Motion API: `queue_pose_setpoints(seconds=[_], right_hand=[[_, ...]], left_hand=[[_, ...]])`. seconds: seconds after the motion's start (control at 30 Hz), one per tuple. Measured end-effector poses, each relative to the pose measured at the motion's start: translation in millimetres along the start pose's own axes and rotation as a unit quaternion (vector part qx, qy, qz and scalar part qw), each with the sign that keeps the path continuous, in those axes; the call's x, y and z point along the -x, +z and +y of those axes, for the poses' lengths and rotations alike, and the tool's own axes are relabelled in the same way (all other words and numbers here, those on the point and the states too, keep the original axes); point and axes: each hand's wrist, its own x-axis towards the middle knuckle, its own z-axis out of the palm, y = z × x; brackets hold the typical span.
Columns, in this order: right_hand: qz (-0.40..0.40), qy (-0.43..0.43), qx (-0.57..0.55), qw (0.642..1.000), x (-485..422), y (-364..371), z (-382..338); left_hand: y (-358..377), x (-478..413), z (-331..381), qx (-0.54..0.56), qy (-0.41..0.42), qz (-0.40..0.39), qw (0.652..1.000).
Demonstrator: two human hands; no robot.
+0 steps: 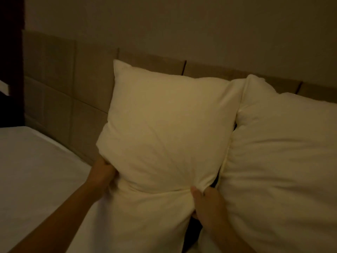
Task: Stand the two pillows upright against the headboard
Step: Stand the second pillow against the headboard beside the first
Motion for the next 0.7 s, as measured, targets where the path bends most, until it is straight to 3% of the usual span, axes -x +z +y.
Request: queue_pose_setpoints(seconds=[0.07,0.13,0.2,0.3,0.37,0.47,0.57,0.7], right_hand=[[-0.074,-0.04,0.151,0.985,8.3,-9.0,-10.4],[-0.144,-0.108,0.311,0.933,19.8,-20.9,-36.3],[-0.082,-0.232,0.411,0.878,31.9,-30.1,-81.0],[0.117,-0.505,0.332,0.788,36.2,-18.5,-152.2],[0.082,-0.606,0.386,0.69,33.5,6.4,-174.4],[0.043,-0.616,0.522,0.588,5.5,41.6,-155.8],[0.095,-0.563,0.564,0.596,-33.3,34.1,-144.5],[0.102,-0.473,0.53,0.697,-81.7,6.3,-148.5]], left_hand=[[-14.2,-5.5,6.4,0.002,0.028,-0.025,0.999],[-29.7,-9.1,10.9,-0.031,0.058,-0.057,0.996],[-38.8,-4.9,9.0,-0.042,0.064,-0.086,0.993],[-38.8,10.1,1.1,-0.003,0.084,-0.079,0.993],[-38.2,23.2,-2.4,0.01,0.093,-0.08,0.992],[-34.4,46.1,-6.6,0.047,0.061,-0.059,0.995],[-26.1,61.7,-14.7,-0.019,0.028,-0.075,0.997],[-17.2,67.5,-27.8,-0.23,-0.092,-0.07,0.966]])
